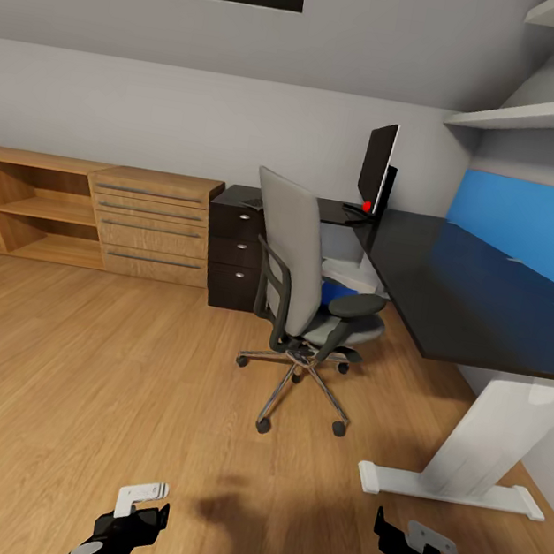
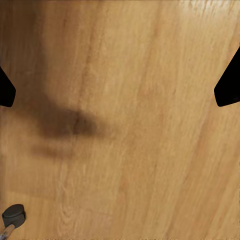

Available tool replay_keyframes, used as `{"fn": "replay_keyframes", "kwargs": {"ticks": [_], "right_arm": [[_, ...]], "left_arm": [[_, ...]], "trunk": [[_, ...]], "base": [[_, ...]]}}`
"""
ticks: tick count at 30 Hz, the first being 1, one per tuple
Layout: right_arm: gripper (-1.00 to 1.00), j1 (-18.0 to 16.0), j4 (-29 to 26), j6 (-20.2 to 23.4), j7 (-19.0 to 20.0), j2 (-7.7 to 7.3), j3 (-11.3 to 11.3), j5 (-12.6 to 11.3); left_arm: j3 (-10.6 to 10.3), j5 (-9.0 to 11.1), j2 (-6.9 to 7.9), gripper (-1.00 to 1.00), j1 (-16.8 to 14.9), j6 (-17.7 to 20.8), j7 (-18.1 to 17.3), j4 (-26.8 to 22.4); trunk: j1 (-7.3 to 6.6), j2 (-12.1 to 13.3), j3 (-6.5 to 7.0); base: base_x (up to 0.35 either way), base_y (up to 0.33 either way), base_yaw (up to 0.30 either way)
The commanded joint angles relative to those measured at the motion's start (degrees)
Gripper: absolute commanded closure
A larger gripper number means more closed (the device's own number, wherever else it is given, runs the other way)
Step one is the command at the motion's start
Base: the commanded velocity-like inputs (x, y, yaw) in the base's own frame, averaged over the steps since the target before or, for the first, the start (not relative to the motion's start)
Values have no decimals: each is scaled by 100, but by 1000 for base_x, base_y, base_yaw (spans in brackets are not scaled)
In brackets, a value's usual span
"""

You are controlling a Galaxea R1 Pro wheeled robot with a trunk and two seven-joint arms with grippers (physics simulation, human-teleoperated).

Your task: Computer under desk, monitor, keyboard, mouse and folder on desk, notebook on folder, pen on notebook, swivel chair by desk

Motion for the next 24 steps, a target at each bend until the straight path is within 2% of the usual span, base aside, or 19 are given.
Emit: {"fn": "replay_keyframes", "kwargs": {"ticks": [1, 3, 6, 10, 24], "right_arm": [[-100, -2, 7, -87, 1, 1, 11, 14], [-100, 1, 28, -215, -7, 5, 11, 220], [-100, 0, 64, -301, -13, 21, 10, 407], [-100, 3, 128, -367, -19, 67, 3, 542], [-100, 1, 180, -389, -18, 54, -4, 554]], "left_arm": [[-4, 59, 0, -100, -2, 23, 38, -9], [-4, 58, 2, -100, -1, 23, 38, -6], [-4, 57, 1, -100, -2, 23, 42, -3], [-4, 47, 3, -100, -1, 23, 54, 13], [-3, 47, 10, -100, -1, -33, 56, 15]], "trunk": [[-1, -2, -5], [-1, -2, -5], [-1, -2, -5], [-45, 78, 31], [-331, 599, 264]], "base": [[0, 0, 0], [0, 0, 0], [0, 0, 0], [0, 0, 0], [0, 0, 0]]}}
